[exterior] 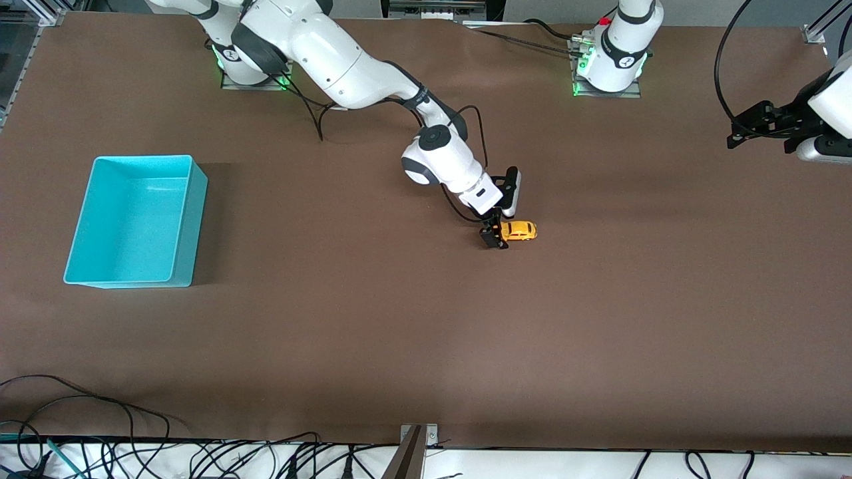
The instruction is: Wind up and store yellow beetle car
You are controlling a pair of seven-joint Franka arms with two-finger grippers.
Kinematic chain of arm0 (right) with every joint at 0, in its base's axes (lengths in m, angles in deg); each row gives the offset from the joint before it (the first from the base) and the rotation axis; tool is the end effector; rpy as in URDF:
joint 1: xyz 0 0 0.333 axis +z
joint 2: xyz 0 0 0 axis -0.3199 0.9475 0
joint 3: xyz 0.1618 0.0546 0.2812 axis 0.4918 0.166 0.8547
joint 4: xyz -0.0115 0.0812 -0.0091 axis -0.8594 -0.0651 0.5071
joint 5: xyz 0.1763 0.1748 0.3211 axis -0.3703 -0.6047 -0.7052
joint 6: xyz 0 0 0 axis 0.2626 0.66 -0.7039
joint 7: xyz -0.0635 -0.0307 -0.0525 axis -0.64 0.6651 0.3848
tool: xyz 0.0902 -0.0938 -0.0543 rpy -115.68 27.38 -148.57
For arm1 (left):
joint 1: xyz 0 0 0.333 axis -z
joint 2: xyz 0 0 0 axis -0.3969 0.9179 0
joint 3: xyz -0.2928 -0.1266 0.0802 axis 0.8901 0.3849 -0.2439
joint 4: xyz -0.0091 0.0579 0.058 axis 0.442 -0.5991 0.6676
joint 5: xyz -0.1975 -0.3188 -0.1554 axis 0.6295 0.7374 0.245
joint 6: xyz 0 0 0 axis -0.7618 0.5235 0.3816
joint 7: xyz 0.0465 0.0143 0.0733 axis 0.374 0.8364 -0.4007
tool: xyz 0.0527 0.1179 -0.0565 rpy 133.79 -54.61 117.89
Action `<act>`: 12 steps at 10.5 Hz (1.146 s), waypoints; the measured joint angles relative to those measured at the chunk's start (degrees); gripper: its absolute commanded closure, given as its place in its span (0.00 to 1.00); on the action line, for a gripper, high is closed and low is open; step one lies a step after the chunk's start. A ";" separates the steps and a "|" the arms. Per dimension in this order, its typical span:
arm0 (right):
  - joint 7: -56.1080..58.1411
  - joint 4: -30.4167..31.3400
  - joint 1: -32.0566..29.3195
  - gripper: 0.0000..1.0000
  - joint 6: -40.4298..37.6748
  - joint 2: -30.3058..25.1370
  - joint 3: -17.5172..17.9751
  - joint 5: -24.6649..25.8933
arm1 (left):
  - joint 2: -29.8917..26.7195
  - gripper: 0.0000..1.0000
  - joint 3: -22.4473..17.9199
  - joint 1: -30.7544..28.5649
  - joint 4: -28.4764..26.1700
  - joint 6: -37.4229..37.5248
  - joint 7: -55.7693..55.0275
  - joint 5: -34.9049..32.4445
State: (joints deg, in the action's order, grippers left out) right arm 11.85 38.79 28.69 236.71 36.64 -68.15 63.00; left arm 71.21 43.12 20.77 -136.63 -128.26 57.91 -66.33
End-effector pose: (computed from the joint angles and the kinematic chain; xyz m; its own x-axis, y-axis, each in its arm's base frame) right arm 0.4877 0.6782 0.1124 0.0468 0.8089 0.5860 0.9463 -0.2237 0.2333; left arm 0.5282 0.0270 0.5748 0.9923 -0.0557 -0.1107 -0.0539 -0.9984 0.0189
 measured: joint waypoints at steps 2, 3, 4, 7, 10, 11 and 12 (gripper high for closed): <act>-1.34 -0.09 0.06 1.00 0.05 0.00 0.05 -0.01 | 0.12 0.00 -0.24 -0.59 0.00 0.00 -0.04 0.00; -1.77 -0.26 0.29 1.00 0.05 -0.01 0.09 -0.01 | 0.14 0.00 -0.29 -1.24 0.00 0.00 -0.04 0.00; -1.95 -0.39 0.50 1.00 0.10 -0.01 0.09 -0.01 | 0.14 0.00 -0.31 -1.79 0.00 0.00 -0.04 0.00; -2.09 -0.59 0.58 1.00 0.15 0.03 0.09 -0.01 | 0.29 0.00 -0.31 -1.94 0.00 0.00 -0.04 0.00; -4.00 -2.08 0.43 1.00 -0.99 -0.34 0.07 -0.01 | 0.55 0.00 -0.31 -1.93 0.13 0.00 -0.04 0.00; -4.46 -2.86 0.30 1.00 -3.29 -1.30 0.07 -0.01 | 0.58 0.00 -0.31 -1.93 0.28 0.00 -0.04 0.00; -5.08 -3.32 0.06 1.00 -6.24 -3.05 0.06 -0.35 | 0.59 0.00 -0.30 -1.93 0.39 0.00 -0.04 0.00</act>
State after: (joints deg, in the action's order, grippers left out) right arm 6.77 35.47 28.75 230.46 33.59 -68.08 62.65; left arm 71.80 42.82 18.84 -136.23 -128.27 57.87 -66.33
